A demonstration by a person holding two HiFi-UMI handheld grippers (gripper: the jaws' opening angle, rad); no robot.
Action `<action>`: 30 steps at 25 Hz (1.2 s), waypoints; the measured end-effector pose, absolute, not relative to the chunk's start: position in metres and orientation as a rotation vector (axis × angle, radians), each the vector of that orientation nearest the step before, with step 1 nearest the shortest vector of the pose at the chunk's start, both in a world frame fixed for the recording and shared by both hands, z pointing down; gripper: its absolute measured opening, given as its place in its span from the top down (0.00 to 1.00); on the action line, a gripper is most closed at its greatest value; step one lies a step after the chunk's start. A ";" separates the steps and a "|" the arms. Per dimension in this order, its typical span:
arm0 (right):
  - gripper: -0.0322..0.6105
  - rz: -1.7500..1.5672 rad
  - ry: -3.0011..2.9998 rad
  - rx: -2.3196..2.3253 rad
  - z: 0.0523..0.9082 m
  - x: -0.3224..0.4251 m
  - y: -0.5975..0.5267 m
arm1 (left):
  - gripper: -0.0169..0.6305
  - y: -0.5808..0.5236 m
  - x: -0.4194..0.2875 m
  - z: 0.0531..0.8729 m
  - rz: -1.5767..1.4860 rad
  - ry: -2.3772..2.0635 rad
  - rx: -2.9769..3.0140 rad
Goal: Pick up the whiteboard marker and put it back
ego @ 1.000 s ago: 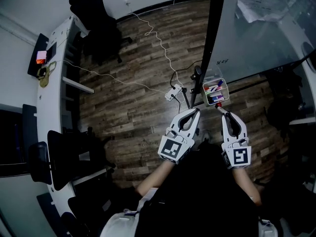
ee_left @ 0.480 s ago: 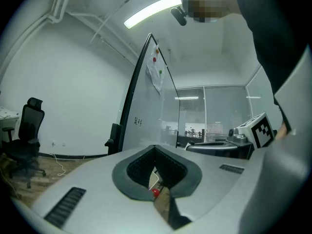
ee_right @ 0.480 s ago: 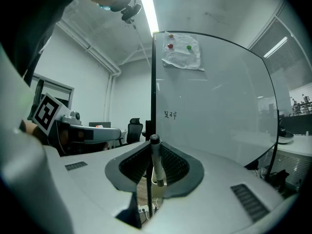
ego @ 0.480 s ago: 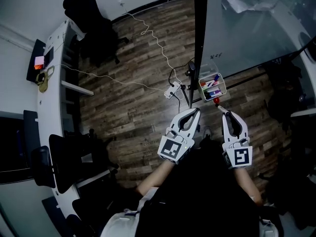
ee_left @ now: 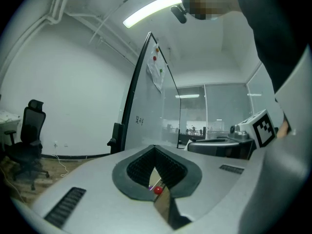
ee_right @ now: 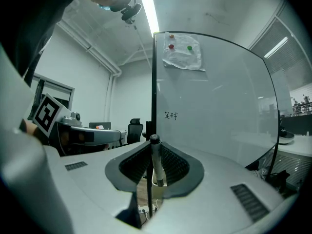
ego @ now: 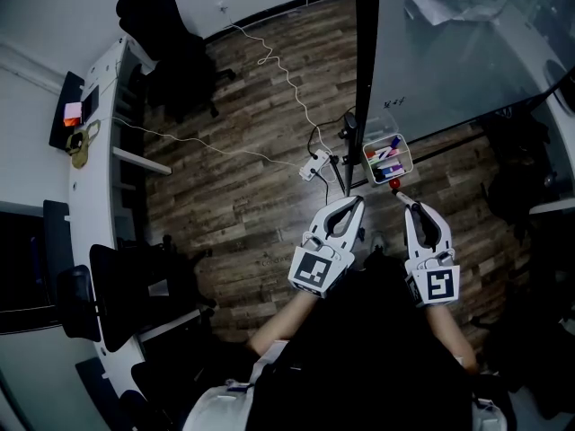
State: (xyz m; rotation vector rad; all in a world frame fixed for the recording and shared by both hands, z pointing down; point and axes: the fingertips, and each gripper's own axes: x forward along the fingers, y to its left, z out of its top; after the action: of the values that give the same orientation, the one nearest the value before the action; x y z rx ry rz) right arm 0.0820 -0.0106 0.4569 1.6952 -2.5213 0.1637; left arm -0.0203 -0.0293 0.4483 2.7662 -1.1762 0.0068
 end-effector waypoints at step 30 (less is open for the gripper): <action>0.83 0.142 -2.539 1.741 0.453 0.097 -0.027 | 0.96 -0.042 0.001 0.454 0.041 -1.123 2.791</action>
State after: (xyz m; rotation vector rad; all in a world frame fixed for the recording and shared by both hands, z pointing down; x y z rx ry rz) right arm 0.0966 -0.0265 0.4528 1.7411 -2.5388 0.1424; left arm 0.0012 -0.0423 0.4539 2.7914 -1.1229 0.0410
